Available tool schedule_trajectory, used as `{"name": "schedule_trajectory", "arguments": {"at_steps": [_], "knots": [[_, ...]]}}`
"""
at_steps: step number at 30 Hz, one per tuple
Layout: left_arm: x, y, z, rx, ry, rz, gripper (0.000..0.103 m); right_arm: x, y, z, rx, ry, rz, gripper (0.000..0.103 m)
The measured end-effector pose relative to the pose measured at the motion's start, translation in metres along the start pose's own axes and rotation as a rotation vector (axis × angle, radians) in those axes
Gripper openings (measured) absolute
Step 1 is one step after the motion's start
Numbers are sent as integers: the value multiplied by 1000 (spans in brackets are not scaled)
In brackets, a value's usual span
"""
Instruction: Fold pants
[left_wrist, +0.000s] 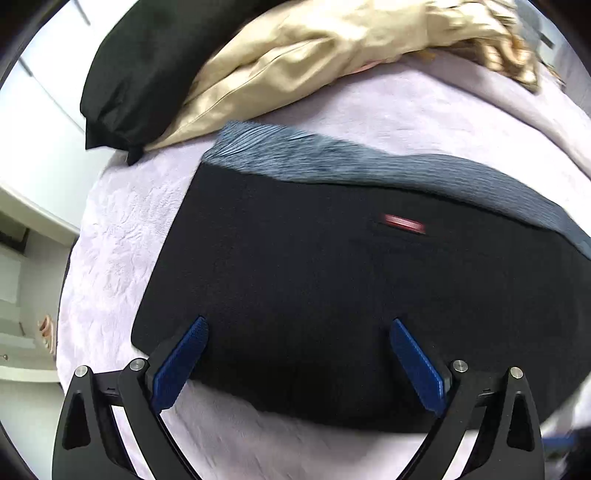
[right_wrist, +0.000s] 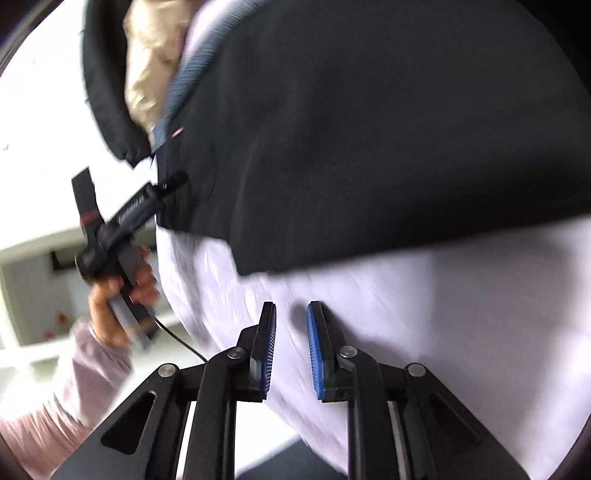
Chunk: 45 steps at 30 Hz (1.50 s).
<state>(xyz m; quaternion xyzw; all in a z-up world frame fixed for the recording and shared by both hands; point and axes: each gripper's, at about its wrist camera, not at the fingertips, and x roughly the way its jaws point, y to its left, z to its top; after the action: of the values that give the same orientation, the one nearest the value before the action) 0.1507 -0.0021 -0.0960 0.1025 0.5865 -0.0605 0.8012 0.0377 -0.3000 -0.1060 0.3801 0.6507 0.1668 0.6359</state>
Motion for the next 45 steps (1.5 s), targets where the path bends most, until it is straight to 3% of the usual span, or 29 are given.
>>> {"name": "schedule_trajectory", "arguments": {"at_steps": [2, 6, 10, 11, 13, 15, 18, 20, 23, 27, 29, 32, 33, 35, 37, 39, 42, 45], "knots": [[-18, -24, -10, 64, -24, -33, 100, -44, 2, 2, -66, -116, -135, 19], [-34, -99, -28, 154, -35, -173, 100, -99, -18, 29, -51, -287, -323, 19], [-1, -152, -36, 203, 36, -159, 100, -83, -50, 38, -31, -229, -472, 18], [10, -158, -42, 223, 51, -134, 100, -80, -66, 30, 4, -228, -415, 18], [12, -152, -45, 218, 35, -146, 101, -83, -80, 19, 77, -228, -350, 15], [4, -146, -41, 218, 60, -135, 100, -89, -76, 13, 104, -208, -370, 18], [-21, -129, -22, 183, 3, -154, 100, -101, -49, 26, -10, -230, -381, 22], [-32, -116, 3, 150, -67, -131, 100, -99, -26, 50, -97, -241, -344, 24], [-23, -100, 37, 76, -112, -87, 100, -69, 11, 101, -185, -234, -287, 25], [18, -66, 76, -17, -127, 59, 100, -2, 43, 154, -258, -169, -234, 25], [38, -47, 84, -36, -130, 97, 100, 21, 48, 170, -288, -179, -280, 25], [56, -10, 93, -118, -94, 103, 100, 18, 34, 185, -240, -221, -307, 25], [56, 2, 95, -150, -87, 119, 100, 11, 27, 188, -209, -233, -352, 24], [51, 22, 95, -203, -73, 134, 100, -5, 12, 192, -138, -258, -440, 25], [42, 37, 89, -221, -71, 131, 100, -25, 0, 189, -97, -255, -407, 25], [35, 43, 75, -167, -89, 188, 100, -47, -7, 173, -97, -253, -371, 29], [35, 59, 58, -177, -63, 204, 100, -57, -11, 143, -116, -249, -388, 39], [20, 56, 49, -204, -37, 194, 100, -63, -25, 110, -85, -235, -412, 39]]}}
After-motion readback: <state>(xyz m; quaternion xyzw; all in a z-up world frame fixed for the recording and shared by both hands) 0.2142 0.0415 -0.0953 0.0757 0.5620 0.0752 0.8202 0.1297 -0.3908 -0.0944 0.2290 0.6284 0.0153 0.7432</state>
